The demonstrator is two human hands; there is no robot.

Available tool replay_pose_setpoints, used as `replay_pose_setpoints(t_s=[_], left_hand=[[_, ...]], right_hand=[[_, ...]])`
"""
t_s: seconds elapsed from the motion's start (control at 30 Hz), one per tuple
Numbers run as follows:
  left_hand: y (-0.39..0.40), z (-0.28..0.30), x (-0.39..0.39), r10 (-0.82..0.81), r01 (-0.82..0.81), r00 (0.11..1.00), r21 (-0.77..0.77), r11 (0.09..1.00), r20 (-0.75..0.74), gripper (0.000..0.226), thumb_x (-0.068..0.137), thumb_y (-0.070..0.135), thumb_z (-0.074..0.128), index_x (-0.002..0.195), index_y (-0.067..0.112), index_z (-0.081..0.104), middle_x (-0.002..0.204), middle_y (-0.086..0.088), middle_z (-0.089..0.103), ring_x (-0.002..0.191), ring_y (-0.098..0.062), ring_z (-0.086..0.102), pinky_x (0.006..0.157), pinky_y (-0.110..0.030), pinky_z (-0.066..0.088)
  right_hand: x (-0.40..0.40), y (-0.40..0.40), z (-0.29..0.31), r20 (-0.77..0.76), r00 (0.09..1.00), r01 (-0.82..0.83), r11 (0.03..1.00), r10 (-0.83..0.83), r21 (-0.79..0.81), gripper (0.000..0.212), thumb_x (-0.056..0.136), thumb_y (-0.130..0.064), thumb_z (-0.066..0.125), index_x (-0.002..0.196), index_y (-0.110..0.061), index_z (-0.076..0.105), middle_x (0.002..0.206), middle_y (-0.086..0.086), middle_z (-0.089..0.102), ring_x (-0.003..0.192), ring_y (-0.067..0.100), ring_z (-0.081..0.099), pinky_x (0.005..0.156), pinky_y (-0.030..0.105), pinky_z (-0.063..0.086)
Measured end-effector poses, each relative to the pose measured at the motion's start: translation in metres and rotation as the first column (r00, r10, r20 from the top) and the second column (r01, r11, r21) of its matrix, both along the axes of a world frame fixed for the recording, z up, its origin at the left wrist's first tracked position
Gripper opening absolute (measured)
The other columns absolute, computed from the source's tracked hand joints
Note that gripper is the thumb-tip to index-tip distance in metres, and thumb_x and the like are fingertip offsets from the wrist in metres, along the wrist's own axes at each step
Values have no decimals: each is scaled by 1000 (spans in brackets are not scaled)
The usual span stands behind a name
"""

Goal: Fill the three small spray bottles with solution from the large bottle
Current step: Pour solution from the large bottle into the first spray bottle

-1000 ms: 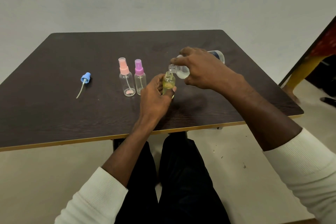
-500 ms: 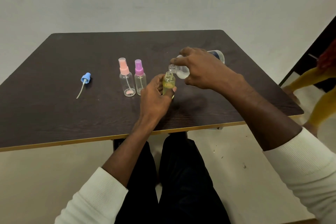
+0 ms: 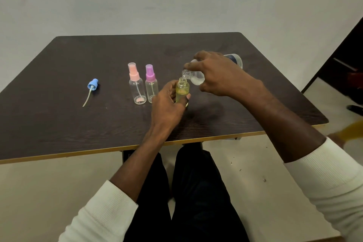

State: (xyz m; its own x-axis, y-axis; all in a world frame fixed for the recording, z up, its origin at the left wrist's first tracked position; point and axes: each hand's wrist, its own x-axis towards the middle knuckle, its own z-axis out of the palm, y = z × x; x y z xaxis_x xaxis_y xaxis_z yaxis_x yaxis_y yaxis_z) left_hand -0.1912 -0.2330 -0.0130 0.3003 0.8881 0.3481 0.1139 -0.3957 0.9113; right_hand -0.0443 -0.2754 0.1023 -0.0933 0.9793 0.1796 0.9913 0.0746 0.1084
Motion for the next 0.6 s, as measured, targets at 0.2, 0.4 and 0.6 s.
replay_pose_setpoints(t_s=[0.2, 0.4, 0.6], left_hand=[[0, 1, -1, -9, 9, 1000, -1, 1000, 0, 38, 88, 18, 77, 115, 36, 58, 106, 14, 71, 102, -3, 68, 93, -35, 58], [0, 2, -1, -6, 6, 1000, 0, 1000, 8, 35, 88, 17, 76, 111, 36, 59, 99, 18, 70, 98, 0, 68, 91, -32, 58], [0, 2, -1, -7, 7, 1000, -4, 1000, 6, 37, 87, 16, 77, 111, 36, 57, 98, 20, 69, 98, 2, 68, 92, -29, 57]], right_hand=[[-1, -1, 1, 7, 1000, 0, 1000, 0, -3, 64, 85, -19, 69, 143, -29, 45, 141, 7, 47, 127, 27, 47, 98, 38, 39], [-1, 0, 1, 13, 1000, 0, 1000, 0, -7, 63, 85, -20, 69, 143, -29, 45, 141, 8, 47, 127, 27, 47, 98, 38, 39], [-2, -1, 3, 20, 1000, 3, 1000, -3, -5, 63, 85, -18, 68, 143, -29, 45, 141, 8, 47, 126, 27, 47, 97, 37, 39]])
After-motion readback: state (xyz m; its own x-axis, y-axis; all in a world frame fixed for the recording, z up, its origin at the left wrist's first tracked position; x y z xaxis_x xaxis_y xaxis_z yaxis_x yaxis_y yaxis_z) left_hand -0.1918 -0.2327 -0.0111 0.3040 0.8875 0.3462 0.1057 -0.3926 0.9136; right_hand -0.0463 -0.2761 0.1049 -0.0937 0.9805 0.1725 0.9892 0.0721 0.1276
